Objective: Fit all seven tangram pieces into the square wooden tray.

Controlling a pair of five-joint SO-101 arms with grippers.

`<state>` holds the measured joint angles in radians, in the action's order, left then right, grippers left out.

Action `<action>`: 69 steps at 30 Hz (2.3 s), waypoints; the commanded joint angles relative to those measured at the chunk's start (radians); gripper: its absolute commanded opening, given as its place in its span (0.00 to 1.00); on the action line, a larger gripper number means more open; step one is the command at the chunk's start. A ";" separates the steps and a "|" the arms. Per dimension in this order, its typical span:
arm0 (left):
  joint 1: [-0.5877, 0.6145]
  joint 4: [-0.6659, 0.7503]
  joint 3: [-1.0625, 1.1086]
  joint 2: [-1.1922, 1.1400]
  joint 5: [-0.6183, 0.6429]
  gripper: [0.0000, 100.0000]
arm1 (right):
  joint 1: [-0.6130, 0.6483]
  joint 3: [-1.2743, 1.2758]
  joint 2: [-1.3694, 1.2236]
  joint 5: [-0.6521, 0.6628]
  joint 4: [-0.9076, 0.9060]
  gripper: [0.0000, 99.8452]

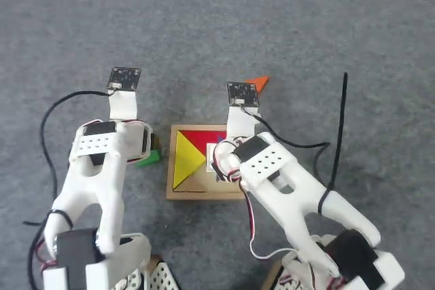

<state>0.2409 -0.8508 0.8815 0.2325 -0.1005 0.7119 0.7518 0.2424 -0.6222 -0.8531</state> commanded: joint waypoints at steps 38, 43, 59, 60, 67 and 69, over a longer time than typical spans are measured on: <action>0.006 0.020 -0.024 0.023 -0.009 0.21 | -0.111 0.052 0.203 1.125 -0.104 0.10; 0.006 0.020 -0.024 0.023 -0.008 0.21 | -0.105 0.054 0.145 1.234 -0.097 0.04; 0.006 0.020 -0.024 0.023 -0.008 0.21 | -0.105 0.052 0.001 1.247 0.015 0.04; 0.006 0.020 -0.024 0.023 -0.008 0.21 | -0.105 0.052 0.001 1.247 0.013 0.04; 0.006 0.020 -0.024 0.023 -0.009 0.21 | -0.048 0.057 -0.004 1.246 -0.012 0.04; 0.006 0.020 -0.024 0.023 -0.009 0.21 | -0.031 0.057 0.001 1.246 -0.027 0.04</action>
<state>0.2409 -0.8508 0.8815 0.2325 -0.1020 0.6552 0.8132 0.2348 0.6145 -0.8592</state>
